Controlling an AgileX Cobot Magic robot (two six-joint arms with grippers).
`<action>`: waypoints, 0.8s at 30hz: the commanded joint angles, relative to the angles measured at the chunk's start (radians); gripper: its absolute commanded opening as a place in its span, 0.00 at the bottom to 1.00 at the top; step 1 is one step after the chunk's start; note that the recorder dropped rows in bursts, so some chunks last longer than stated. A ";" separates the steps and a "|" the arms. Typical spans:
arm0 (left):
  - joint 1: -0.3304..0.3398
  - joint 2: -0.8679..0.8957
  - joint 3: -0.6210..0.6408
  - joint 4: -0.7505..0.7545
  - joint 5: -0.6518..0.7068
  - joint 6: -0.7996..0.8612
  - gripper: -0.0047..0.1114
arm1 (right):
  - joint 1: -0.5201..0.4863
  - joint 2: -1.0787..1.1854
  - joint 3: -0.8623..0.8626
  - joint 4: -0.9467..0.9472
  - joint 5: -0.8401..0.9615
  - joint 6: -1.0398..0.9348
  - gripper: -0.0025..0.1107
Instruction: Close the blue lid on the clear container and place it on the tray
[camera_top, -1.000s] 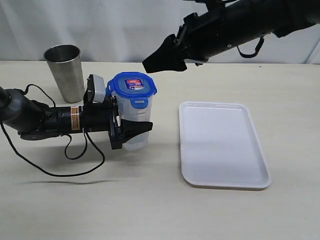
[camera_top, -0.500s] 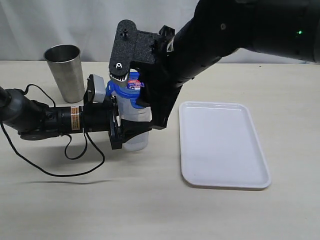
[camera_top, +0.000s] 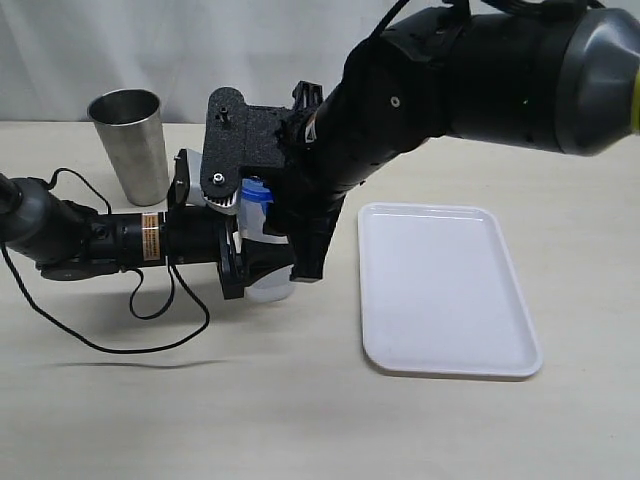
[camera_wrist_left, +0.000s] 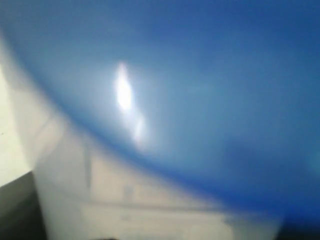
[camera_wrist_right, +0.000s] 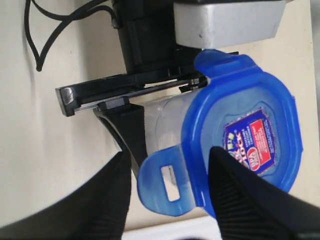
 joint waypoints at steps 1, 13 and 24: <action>0.001 0.005 -0.001 0.002 0.028 -0.007 0.04 | 0.000 -0.002 -0.001 0.015 0.087 -0.022 0.48; 0.001 0.005 -0.001 0.002 0.028 -0.007 0.04 | 0.000 -0.064 -0.012 0.105 0.089 -0.020 0.48; 0.001 0.005 -0.001 0.002 0.028 -0.007 0.04 | -0.002 -0.092 -0.013 0.061 -0.011 0.017 0.48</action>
